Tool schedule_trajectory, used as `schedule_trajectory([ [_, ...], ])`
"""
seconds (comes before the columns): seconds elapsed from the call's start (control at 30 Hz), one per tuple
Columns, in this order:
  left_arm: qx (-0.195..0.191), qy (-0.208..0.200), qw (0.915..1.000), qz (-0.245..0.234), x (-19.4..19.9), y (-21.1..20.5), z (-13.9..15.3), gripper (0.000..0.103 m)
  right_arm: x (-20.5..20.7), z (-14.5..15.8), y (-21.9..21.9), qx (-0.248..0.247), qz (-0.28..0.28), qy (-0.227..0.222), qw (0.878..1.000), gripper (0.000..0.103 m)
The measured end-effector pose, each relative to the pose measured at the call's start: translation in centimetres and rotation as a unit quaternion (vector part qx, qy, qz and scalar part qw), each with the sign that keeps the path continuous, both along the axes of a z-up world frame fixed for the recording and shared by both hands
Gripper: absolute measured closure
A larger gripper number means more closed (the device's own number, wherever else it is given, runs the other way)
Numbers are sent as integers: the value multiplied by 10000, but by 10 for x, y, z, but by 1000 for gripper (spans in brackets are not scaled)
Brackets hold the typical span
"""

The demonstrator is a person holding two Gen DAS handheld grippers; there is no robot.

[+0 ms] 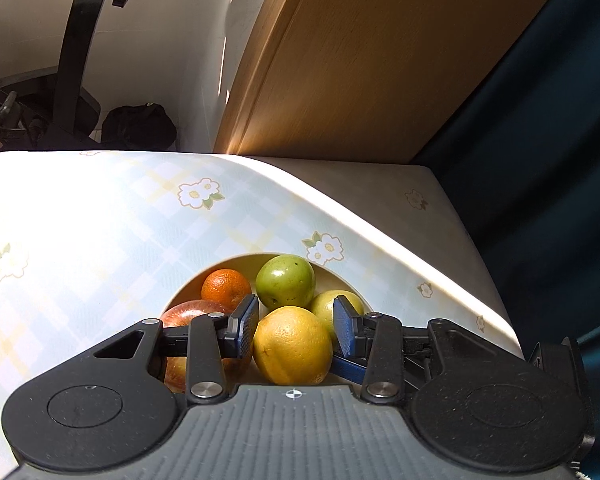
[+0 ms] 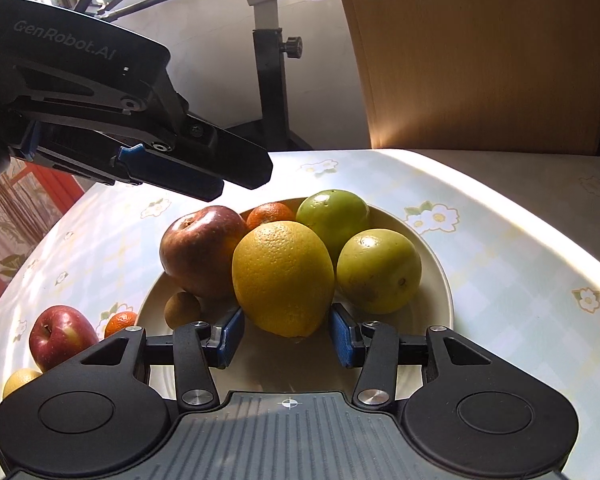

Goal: Organize fruits
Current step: 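Open the left gripper to release the lemon on the plate, then move both grippers back toward the remaining fruit pile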

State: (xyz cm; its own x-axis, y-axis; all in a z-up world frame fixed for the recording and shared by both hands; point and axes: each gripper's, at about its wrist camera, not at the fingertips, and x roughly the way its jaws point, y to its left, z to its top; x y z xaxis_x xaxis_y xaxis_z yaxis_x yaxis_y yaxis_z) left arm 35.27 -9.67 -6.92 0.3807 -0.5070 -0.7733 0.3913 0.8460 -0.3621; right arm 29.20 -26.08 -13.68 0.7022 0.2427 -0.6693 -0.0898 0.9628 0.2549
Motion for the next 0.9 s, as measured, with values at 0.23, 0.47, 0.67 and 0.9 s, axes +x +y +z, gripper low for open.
schedule_trajectory([
  [0.23, -129, -404, 9986, 311, -26, 32, 24, 60, -7, 1, 2, 64, -336, 23, 9994, 49],
  [0.47, -1, -928, 9925, 798, -68, 78, 42, 60, -40, 18, 11, -131, -464, -138, 9987, 49],
  [0.67, 127, -1150, 9850, 1279, -109, 122, 45, 60, -82, 30, 22, -76, -585, -391, 9975, 50],
  [0.9, 213, -1114, 9807, 1596, -128, 153, 39, 60, -107, 37, 39, -11, -637, -525, 9966, 51],
])
